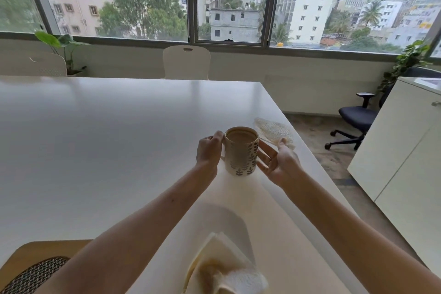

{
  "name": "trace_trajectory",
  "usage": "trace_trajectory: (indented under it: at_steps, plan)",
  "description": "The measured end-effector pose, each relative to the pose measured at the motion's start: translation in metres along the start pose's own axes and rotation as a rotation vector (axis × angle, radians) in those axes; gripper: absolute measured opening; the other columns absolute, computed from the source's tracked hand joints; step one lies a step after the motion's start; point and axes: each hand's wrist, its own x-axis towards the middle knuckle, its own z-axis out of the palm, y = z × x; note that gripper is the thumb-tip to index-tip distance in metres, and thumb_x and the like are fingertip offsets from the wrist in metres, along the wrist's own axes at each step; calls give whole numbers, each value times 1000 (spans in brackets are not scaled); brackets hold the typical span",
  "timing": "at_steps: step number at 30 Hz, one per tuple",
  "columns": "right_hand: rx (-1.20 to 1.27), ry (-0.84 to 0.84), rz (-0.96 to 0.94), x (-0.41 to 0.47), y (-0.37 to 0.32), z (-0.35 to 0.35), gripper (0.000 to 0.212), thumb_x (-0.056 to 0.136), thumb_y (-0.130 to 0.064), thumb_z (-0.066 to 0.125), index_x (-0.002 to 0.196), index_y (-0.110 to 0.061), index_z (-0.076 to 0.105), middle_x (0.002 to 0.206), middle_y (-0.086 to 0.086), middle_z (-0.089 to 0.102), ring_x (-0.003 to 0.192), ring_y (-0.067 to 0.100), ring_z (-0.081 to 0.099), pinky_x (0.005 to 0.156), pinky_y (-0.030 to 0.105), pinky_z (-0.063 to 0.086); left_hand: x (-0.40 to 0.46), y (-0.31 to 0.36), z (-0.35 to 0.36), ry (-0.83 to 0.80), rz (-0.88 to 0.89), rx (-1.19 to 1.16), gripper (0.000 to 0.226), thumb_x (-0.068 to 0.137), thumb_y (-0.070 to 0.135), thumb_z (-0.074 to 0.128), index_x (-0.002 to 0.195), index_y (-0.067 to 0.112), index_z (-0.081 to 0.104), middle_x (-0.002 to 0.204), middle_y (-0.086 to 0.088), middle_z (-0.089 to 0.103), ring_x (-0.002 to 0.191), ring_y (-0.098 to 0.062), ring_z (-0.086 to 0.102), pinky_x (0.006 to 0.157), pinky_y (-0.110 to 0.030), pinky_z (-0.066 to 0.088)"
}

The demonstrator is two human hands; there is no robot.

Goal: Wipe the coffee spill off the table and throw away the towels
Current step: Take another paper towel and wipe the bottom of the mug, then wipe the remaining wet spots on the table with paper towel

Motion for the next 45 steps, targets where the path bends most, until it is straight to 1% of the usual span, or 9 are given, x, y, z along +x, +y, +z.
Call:
trace_trajectory:
  at_steps: [12, 16, 23, 28, 31, 33, 36, 41, 45]
  plan:
    - [-40, 4, 8, 8, -2, -11, 45, 99, -44, 24, 138, -26, 38, 93, 0, 74, 91, 17, 68, 84, 36, 49, -5, -4, 7, -1, -7, -2, 60, 86, 21, 46, 26, 22, 48, 42, 7, 38, 50, -15, 30, 47, -25, 24]
    - [-77, 7, -15, 1, -3, -10, 31, 101, -39, 26, 120, -25, 46, 96, 0, 71, 93, 18, 66, 91, 40, 46, -8, -3, 6, -25, -7, 12, 60, 87, 20, 46, 27, 21, 47, 41, 7, 37, 50, -14, 30, 48, -26, 24]
    - [-222, 1, -95, -10, -14, -18, 20, 101, -27, 32, 101, -20, 52, 97, 7, 70, 98, 23, 64, 89, 41, 44, -6, 4, -10, -164, 47, 206, 35, 93, 28, 43, 61, 16, 51, 64, -1, 48, 51, -13, 33, 45, -24, 24]
    - [-247, -6, -418, -22, -30, -25, 23, 93, -17, 54, 115, -14, 58, 99, 0, 66, 92, 17, 64, 85, 35, 46, -7, 19, -22, -42, 262, 454, 22, 95, 26, 43, 101, 8, 52, 96, -8, 56, 85, -20, 51, 63, -28, 41]
    - [-304, -54, -545, -33, -44, -23, 4, 86, -19, 64, 88, -21, 66, 93, -1, 67, 88, 15, 65, 81, 31, 47, -13, 35, -34, 48, 405, 472, 20, 94, 24, 46, 107, 10, 51, 109, -10, 53, 93, -19, 53, 72, -26, 42]
    - [-342, -93, -604, -43, -53, -18, 15, 78, -21, 71, 66, -21, 62, 80, -1, 66, 80, 15, 63, 80, 31, 50, -21, 47, -41, 73, 498, 472, 18, 93, 24, 47, 107, 13, 51, 112, -7, 52, 93, -15, 51, 76, -25, 41]
    - [-389, -220, -638, -60, -63, -3, 16, 67, -25, 75, 62, -18, 61, 68, -4, 64, 68, 12, 59, 71, 24, 53, -35, 65, -54, 17, 608, 457, 25, 94, 32, 49, 112, 15, 54, 115, -1, 55, 99, -14, 55, 82, -28, 47]
    - [-568, -457, -542, -84, -58, 25, 20, 65, -25, 72, 78, -10, 68, 80, 6, 65, 71, 13, 63, 66, 21, 54, -67, 71, -77, -406, 356, 156, 41, 93, 44, 49, 123, 18, 50, 111, 3, 61, 107, -13, 56, 82, -29, 47]
    - [-609, -554, -430, -97, -37, 45, 12, 87, -11, 58, 89, -2, 66, 70, 0, 72, 67, 13, 69, 59, 20, 54, -74, 56, -105, -402, 221, -57, 38, 86, 35, 64, 119, 17, 58, 97, 5, 68, 92, -14, 60, 75, -26, 44]
